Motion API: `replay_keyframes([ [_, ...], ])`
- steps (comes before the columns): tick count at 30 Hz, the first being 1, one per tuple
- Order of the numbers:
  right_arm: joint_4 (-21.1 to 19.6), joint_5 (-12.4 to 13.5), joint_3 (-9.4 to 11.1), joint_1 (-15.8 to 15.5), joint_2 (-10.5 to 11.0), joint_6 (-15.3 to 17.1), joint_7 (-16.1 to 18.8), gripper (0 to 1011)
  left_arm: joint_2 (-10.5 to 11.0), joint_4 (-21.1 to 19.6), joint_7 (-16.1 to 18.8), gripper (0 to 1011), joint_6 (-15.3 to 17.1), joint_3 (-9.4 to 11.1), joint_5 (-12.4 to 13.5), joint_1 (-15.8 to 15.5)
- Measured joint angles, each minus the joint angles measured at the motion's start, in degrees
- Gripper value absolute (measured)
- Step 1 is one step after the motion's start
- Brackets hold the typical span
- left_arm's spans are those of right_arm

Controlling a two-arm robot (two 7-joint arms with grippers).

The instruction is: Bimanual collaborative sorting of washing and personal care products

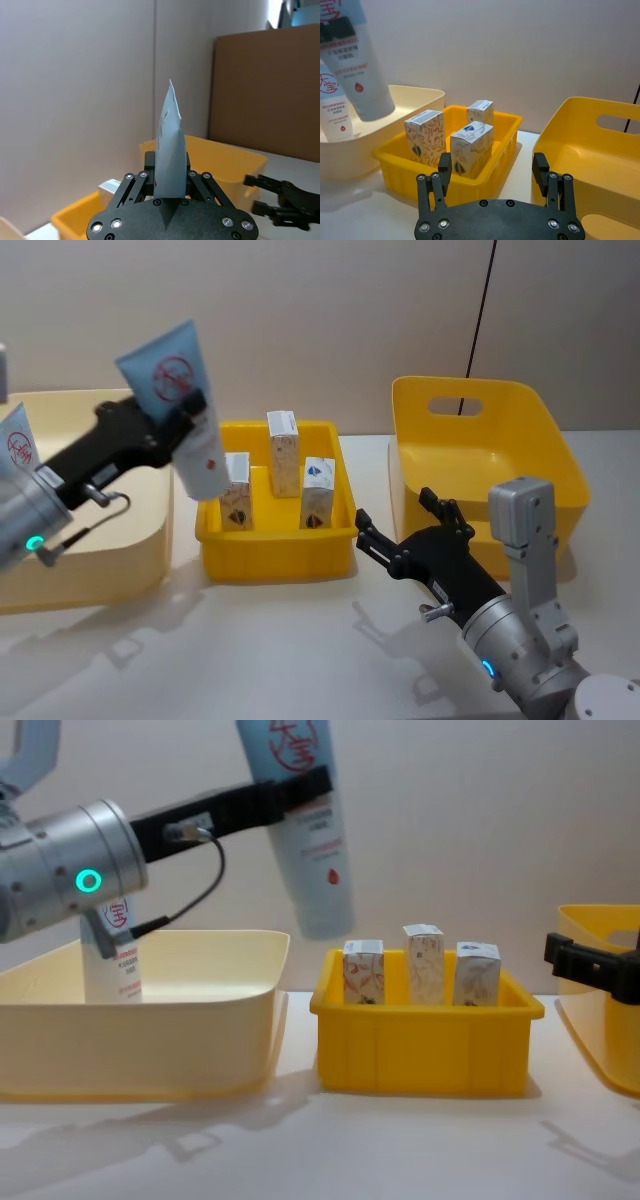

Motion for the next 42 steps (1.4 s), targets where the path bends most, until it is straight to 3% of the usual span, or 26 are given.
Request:
replay_keyframes([
  [9,0.00,0.00,0.00,0.00,0.00,0.00,0.00,1001,-1.02,1.51,-3.08,272,0.57,3.42,-0.06,-0.77],
  [25,-0.04,0.08,0.06,-0.01,0.12,-0.02,0.46,1001,-1.76,2.50,-4.52,272,0.57,5.48,-0.06,-1.21],
  [42,-0.80,4.29,0.11,1.37,3.30,0.27,10.03,1001,-1.99,2.79,-4.96,272,0.54,6.12,-0.06,-1.35],
])
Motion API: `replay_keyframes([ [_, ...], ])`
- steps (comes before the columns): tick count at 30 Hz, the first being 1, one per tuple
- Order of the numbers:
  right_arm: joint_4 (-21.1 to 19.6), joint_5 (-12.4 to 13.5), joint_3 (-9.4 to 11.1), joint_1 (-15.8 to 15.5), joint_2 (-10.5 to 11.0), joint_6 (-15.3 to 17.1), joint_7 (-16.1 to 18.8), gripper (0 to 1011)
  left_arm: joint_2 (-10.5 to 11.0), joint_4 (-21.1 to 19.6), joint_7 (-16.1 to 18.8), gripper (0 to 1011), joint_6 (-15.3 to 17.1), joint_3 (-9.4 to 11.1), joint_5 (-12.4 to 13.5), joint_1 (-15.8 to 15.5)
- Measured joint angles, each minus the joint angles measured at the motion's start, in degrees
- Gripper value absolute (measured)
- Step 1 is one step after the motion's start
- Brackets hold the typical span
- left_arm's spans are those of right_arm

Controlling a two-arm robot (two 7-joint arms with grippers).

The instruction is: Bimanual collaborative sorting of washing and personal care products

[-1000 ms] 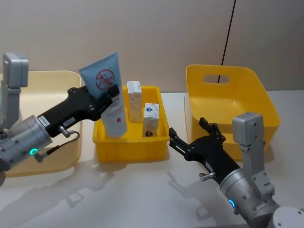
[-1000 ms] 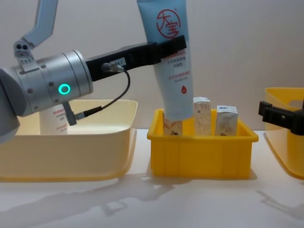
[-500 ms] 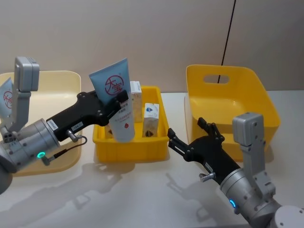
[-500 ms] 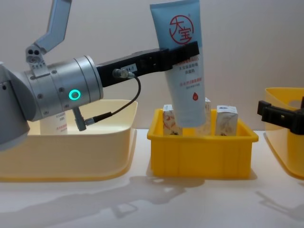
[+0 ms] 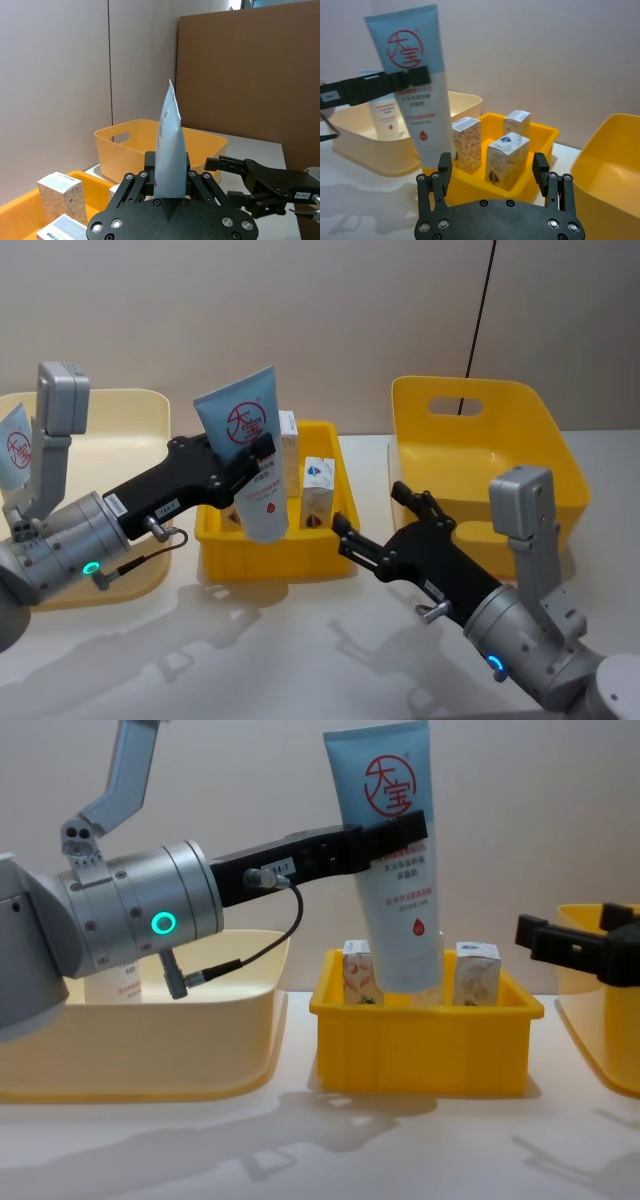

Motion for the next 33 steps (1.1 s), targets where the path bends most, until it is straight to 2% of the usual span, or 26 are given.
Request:
replay_keyframes([
  [7,0.17,0.70,-1.50,2.17,1.22,1.64,3.46,1001,-0.03,0.05,-0.05,272,-0.04,0.08,0.00,-0.03],
  [14,1.18,-0.13,-3.62,4.95,1.29,3.49,4.33,1001,-0.07,0.09,-0.10,272,-0.05,0.12,0.00,-0.05],
  [23,4.03,-2.81,-6.46,9.33,-0.70,5.37,3.76,1001,-0.08,0.09,-0.13,272,-0.05,0.17,0.00,-0.05],
  [33,8.38,-4.90,-9.28,14.04,-3.31,5.55,4.31,1001,-0.07,0.08,-0.13,272,-0.05,0.17,0.00,-0.04],
])
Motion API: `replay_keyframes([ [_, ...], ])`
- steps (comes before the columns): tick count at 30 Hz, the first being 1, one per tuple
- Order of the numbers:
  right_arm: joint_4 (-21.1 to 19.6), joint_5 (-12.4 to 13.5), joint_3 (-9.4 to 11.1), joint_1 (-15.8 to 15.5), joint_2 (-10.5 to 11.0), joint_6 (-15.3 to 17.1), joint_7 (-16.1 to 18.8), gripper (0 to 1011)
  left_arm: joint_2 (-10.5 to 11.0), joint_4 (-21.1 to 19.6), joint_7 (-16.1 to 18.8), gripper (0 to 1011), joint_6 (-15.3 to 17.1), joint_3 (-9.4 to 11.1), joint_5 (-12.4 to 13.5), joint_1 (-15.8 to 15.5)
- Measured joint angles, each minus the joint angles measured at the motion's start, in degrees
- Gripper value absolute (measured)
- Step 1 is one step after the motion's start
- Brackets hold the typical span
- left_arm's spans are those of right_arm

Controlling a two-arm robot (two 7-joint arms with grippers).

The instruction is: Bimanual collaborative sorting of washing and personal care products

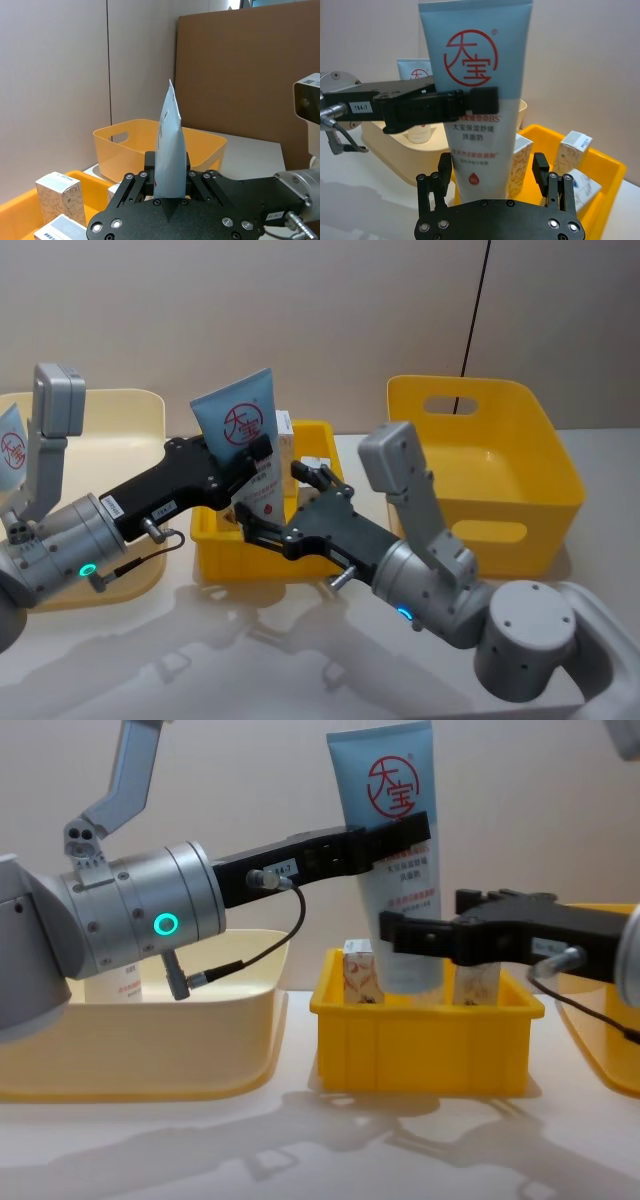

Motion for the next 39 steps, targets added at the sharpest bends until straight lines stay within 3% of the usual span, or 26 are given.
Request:
replay_keyframes([
  [15,5.27,-2.16,-2.72,4.47,-3.29,0.05,1.28,998,0.00,-0.01,0.00,271,0.01,0.00,0.00,0.00],
  [19,5.94,-2.47,-3.01,4.99,-3.73,0.12,1.32,945,0.00,-0.01,0.01,272,0.01,-0.01,0.00,0.00],
  [27,6.79,-2.90,-3.43,5.68,-4.30,0.26,1.38,715,0.00,-0.01,0.02,271,0.00,-0.02,-0.01,0.00],
  [37,7.29,-3.10,-3.68,6.09,-4.65,0.30,1.48,649,0.00,-0.01,0.03,272,0.01,0.00,0.01,0.00],
  [39,7.34,-3.13,-3.72,6.13,-4.70,0.32,1.50,635,-0.02,-0.01,0.00,318,0.00,0.01,0.01,0.00],
])
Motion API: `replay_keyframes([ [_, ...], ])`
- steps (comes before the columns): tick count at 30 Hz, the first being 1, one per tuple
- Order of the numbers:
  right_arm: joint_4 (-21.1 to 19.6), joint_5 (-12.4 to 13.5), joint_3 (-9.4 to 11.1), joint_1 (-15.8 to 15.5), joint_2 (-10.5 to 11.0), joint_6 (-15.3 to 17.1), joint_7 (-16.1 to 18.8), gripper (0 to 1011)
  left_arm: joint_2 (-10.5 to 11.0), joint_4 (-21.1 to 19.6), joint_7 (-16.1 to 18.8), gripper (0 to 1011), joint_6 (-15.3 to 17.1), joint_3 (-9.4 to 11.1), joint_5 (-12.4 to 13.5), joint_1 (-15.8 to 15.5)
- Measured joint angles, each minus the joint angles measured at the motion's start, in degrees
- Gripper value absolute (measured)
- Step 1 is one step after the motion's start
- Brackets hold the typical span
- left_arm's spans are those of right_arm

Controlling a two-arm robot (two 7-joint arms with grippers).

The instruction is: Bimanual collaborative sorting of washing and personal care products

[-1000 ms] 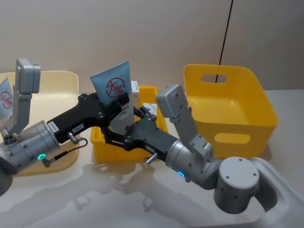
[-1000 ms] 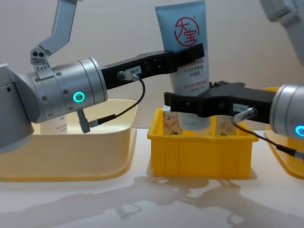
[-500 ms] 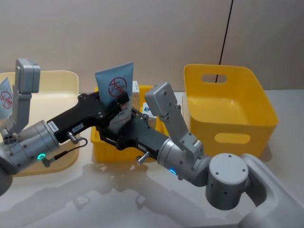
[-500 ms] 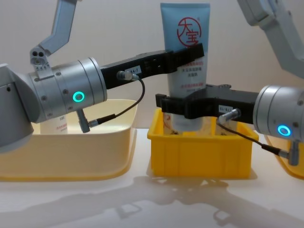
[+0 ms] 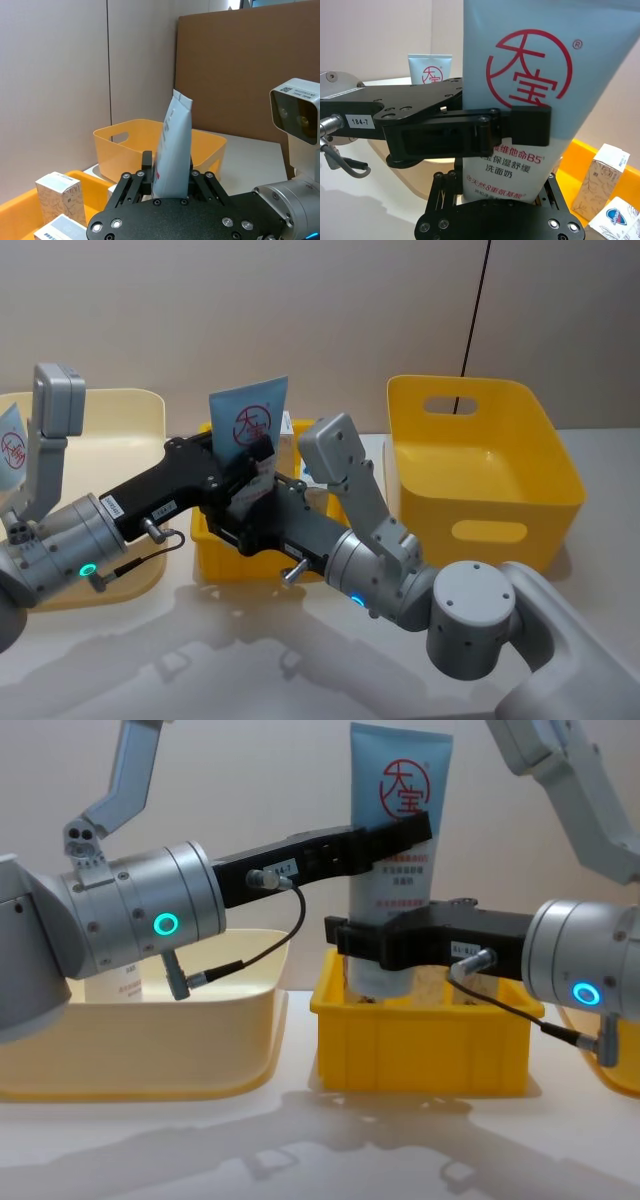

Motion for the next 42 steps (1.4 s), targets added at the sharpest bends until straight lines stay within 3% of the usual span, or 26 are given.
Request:
replay_keyframes([
  [3,0.10,-0.03,-0.09,0.05,-0.06,0.02,0.05,615,0.00,0.00,0.00,366,0.00,0.00,0.00,0.00],
  [15,0.26,-0.09,-0.17,0.18,-0.17,0.04,0.08,555,0.02,0.00,0.00,784,0.00,-0.01,0.00,0.00],
  [23,0.10,-0.21,0.16,-0.01,-0.15,0.00,0.00,532,0.01,0.00,0.00,986,0.00,-0.01,0.00,0.00],
  [30,-1.05,-0.80,1.60,-0.91,0.20,-0.25,-1.65,532,0.00,0.00,0.00,1003,0.00,-0.01,0.00,0.00],
  [42,-3.58,-2.86,5.75,-2.90,1.01,-1.72,-7.03,532,0.01,0.00,0.00,1003,0.00,-0.01,-0.01,0.00],
])
